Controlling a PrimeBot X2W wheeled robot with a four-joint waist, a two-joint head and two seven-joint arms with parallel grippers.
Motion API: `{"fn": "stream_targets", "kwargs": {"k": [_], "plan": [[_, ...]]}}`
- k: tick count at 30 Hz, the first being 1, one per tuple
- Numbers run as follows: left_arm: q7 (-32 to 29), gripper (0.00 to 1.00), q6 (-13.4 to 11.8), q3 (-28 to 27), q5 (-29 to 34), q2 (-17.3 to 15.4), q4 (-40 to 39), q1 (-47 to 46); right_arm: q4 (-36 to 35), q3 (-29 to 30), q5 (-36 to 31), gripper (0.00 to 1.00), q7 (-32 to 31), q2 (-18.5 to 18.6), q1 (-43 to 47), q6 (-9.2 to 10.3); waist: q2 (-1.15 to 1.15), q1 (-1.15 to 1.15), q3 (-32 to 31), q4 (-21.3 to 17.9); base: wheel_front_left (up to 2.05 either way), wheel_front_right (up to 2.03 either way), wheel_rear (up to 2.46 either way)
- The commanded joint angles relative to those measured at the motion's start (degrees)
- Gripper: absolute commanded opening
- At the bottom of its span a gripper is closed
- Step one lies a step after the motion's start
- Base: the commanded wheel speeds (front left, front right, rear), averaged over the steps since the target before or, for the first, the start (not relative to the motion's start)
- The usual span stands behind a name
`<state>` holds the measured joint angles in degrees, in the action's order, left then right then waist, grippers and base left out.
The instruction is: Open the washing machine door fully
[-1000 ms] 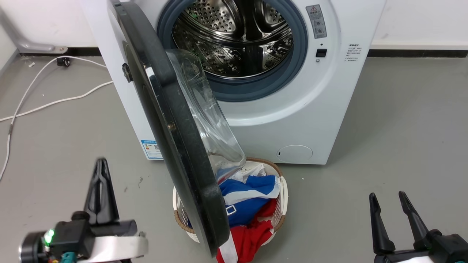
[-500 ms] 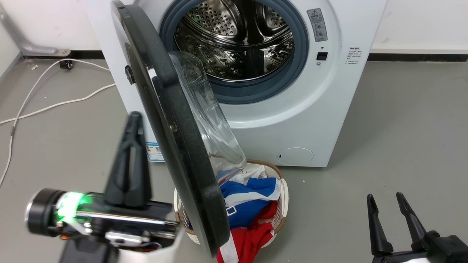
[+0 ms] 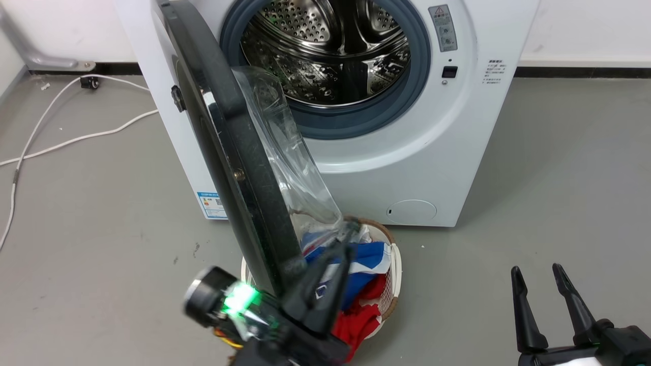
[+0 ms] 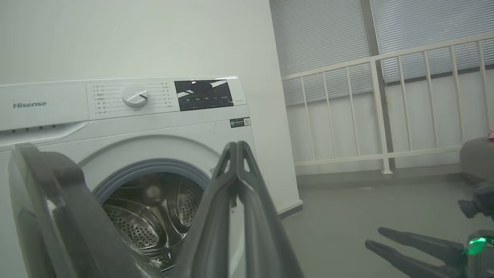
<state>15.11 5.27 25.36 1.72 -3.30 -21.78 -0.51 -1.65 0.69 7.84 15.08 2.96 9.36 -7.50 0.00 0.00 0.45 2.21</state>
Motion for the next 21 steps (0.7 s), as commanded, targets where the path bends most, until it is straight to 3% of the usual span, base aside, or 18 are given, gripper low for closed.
{"fn": "stream_targets", "kwargs": {"k": [1,21], "plan": [[-0.08,0.00,0.41,0.99,-0.31,-0.51,1.65,0.46,-0.17,-0.12,-0.25,1.00,0.12,-0.16,-0.67,0.01,0.00,0.00,0.29,-0.11,0.00,0.00,0.00],[0.04,0.00,0.87,6.03,-2.70,-2.74,16.98,4.02,-0.35,0.00,-0.70,1.00,0.12,-0.16,-1.63,0.01,0.00,0.00,1.79,-0.22,0.00,0.00,0.00]]}}
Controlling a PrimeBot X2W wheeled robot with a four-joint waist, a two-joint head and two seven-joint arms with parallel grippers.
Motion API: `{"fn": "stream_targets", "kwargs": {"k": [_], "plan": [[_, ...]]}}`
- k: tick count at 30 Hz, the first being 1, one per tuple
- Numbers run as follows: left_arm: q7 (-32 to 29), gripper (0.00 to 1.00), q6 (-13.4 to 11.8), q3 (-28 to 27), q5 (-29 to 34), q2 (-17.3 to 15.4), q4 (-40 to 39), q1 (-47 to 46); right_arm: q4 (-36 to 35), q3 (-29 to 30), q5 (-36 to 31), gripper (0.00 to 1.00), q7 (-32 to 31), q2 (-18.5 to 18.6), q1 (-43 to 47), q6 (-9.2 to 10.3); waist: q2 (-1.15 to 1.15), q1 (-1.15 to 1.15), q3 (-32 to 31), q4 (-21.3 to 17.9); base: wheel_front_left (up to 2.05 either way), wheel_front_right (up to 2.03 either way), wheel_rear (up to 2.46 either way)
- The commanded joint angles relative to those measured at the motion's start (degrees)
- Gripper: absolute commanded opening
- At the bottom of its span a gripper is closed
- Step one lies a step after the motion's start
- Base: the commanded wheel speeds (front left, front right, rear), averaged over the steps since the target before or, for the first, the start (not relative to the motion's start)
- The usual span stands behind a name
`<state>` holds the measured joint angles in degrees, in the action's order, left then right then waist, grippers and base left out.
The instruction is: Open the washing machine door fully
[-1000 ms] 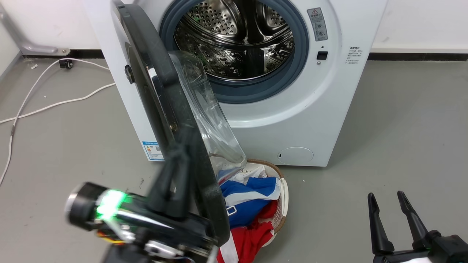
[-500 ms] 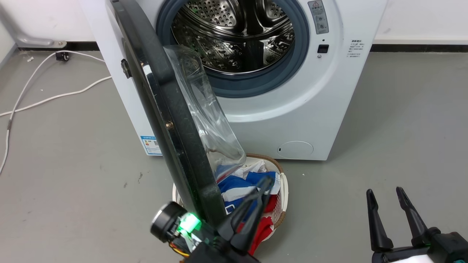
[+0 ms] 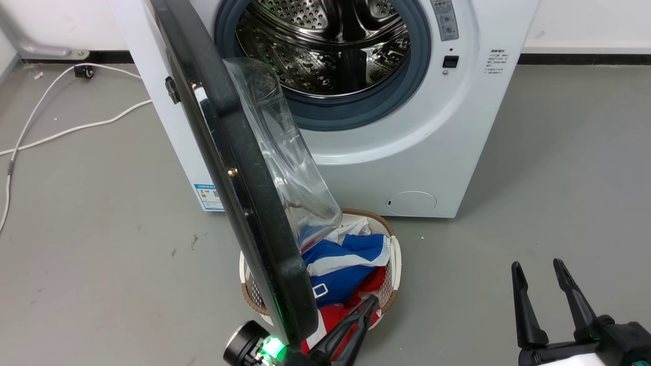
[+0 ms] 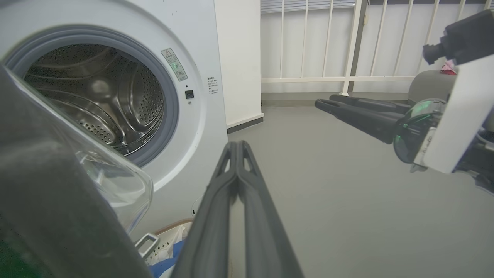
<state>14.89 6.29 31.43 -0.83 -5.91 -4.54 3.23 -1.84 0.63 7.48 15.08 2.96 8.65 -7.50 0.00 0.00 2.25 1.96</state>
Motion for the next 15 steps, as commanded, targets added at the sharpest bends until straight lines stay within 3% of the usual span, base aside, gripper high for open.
{"fn": "stream_targets", "kwargs": {"k": [1,15], "plan": [[0.29,0.00,-0.41,-0.20,-0.33,-0.07,0.46,0.19,-0.14,0.08,-0.40,1.00,0.12,-0.16,-1.00,0.01,0.00,0.00,0.09,0.12,0.00,0.00,0.00],[0.31,0.00,-5.39,-5.95,-2.04,0.30,0.49,0.34,0.59,0.03,0.16,1.00,0.12,-0.16,0.21,0.01,0.00,0.00,0.51,2.60,0.00,0.00,0.00]]}}
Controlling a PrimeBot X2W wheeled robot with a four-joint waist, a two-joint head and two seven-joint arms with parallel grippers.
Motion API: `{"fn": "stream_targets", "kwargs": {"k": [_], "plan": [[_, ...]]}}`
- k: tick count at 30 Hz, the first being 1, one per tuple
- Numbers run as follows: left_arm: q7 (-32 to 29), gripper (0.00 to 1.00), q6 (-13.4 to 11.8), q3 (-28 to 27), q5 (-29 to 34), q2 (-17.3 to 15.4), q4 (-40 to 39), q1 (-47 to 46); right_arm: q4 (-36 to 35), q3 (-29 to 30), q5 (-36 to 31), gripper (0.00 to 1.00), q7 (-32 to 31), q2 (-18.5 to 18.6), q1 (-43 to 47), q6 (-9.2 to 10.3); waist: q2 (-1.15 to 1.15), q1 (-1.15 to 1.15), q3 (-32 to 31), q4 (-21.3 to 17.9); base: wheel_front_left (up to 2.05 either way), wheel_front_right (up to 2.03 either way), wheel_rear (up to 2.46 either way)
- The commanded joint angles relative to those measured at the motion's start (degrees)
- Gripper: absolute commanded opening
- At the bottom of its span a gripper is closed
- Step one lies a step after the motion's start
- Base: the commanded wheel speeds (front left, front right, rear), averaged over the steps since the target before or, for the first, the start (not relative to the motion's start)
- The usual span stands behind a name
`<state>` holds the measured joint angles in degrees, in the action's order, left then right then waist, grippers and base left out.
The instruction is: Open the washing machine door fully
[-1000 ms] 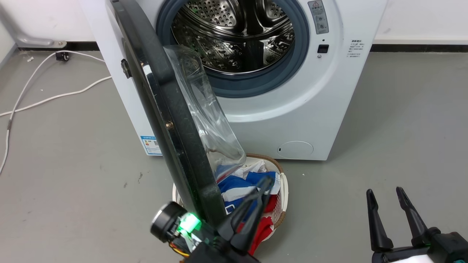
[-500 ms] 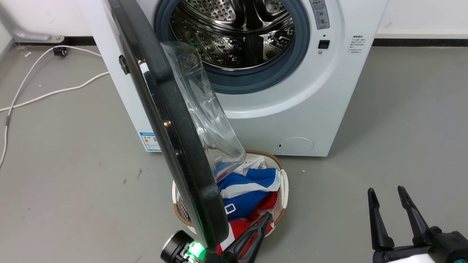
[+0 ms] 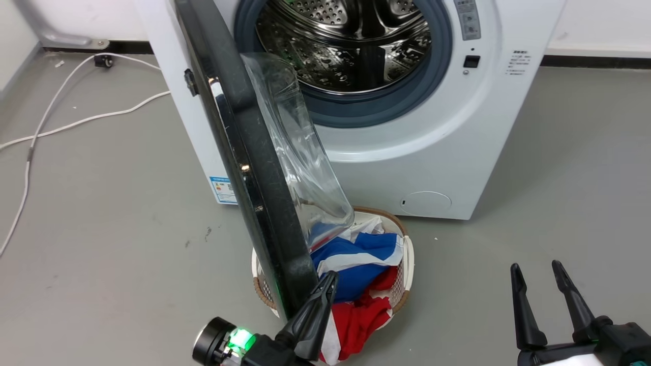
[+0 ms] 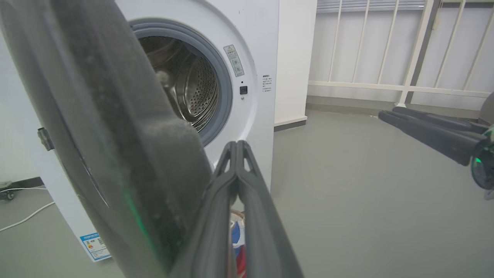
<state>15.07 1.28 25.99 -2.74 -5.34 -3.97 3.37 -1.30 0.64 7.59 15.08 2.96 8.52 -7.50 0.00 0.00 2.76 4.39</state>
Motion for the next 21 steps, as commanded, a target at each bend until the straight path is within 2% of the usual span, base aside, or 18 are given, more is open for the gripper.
{"fn": "stream_targets", "kwargs": {"k": [1,10,21], "plan": [[0.13,0.00,-0.65,-0.85,-0.20,-0.33,-0.34,0.41,0.13,-0.07,0.14,1.00,0.12,-0.16,0.41,0.01,0.00,0.00,-0.07,0.45,0.00,0.00,0.00],[-0.04,0.00,-3.66,-5.43,-0.84,-1.56,-2.00,2.99,0.60,-0.22,0.50,1.00,0.12,-0.15,1.12,0.01,0.00,0.00,-0.38,3.54,0.00,0.00,0.00],[0.00,0.00,-6.18,-11.04,-2.06,-3.17,-3.39,6.81,0.82,-0.10,0.89,1.00,0.12,-0.14,1.13,0.01,0.00,0.00,0.17,7.78,0.00,0.00,0.00]]}}
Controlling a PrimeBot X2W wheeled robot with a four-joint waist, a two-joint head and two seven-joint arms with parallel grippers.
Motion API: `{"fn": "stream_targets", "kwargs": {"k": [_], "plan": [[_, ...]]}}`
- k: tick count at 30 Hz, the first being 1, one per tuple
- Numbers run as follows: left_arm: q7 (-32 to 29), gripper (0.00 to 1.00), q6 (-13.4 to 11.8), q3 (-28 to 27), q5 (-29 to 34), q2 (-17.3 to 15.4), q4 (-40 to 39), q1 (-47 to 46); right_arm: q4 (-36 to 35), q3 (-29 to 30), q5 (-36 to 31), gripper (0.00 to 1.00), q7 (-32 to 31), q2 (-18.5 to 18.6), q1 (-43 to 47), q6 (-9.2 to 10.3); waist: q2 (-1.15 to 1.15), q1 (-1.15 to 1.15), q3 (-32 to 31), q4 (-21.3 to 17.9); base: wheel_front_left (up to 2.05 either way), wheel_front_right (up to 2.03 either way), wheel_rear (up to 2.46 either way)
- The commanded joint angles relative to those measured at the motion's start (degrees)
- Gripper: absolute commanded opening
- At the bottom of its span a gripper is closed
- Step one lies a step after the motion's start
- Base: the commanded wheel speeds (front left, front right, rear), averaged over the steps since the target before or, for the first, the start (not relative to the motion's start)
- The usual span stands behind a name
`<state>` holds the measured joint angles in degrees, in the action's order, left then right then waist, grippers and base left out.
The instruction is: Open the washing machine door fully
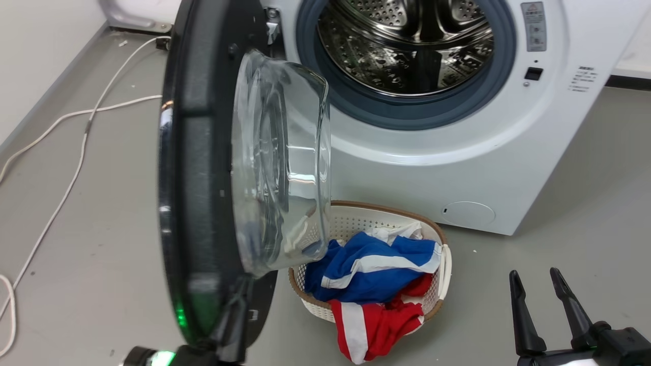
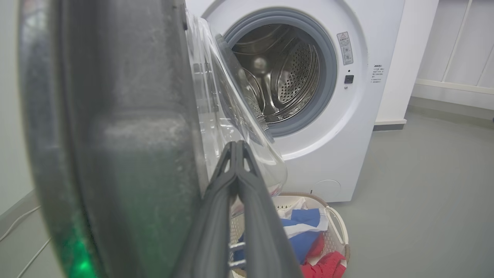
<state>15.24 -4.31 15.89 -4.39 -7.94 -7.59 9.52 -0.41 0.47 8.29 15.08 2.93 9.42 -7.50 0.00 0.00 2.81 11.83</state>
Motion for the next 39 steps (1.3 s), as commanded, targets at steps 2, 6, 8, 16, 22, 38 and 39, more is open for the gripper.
{"fn": "stream_targets", "kwargs": {"k": [2,6,8,16,22,38,39], "plan": [[-0.17,0.00,-1.09,-2.35,-0.65,-0.92,0.18,1.17,-0.02,0.07,0.19,1.00,0.12,-0.11,0.18,0.01,0.00,0.00,0.25,0.83,0.00,0.00,0.00],[-0.17,0.00,-1.66,-5.96,-1.60,-2.04,0.44,1.55,0.10,0.02,-0.07,1.00,0.12,-0.11,-0.18,0.01,0.00,0.00,0.63,1.50,0.00,0.00,0.00],[-0.19,0.00,-1.88,-7.93,-2.28,-2.55,0.95,1.44,0.09,-0.07,-0.17,1.00,0.12,-0.11,-0.55,0.01,0.00,0.00,0.86,1.64,0.00,0.00,0.00],[-0.21,0.00,-1.74,-15.88,-4.85,-3.69,2.96,-0.62,0.02,-0.29,-0.77,1.00,0.12,-0.11,-1.53,0.01,0.00,0.00,1.94,1.02,0.00,0.00,0.00],[-0.16,0.00,-1.05,-21.13,-5.84,-4.15,5.46,-3.49,-0.18,-0.29,-1.20,1.00,0.12,-0.11,-2.39,0.01,0.00,0.00,3.38,0.08,0.00,0.00,0.00],[-0.16,0.00,0.57,-36.43,-8.14,-5.22,13.85,-12.94,-0.85,0.32,-2.35,1.00,0.12,-0.11,-5.08,0.01,0.00,0.00,8.78,-2.13,0.00,0.00,0.00],[-0.16,0.00,0.91,-37.01,-8.29,-5.53,14.51,-13.52,-0.87,0.34,-2.37,1.00,0.12,-0.11,-5.23,0.01,0.00,0.00,9.02,-2.22,0.00,0.00,0.00]]}}
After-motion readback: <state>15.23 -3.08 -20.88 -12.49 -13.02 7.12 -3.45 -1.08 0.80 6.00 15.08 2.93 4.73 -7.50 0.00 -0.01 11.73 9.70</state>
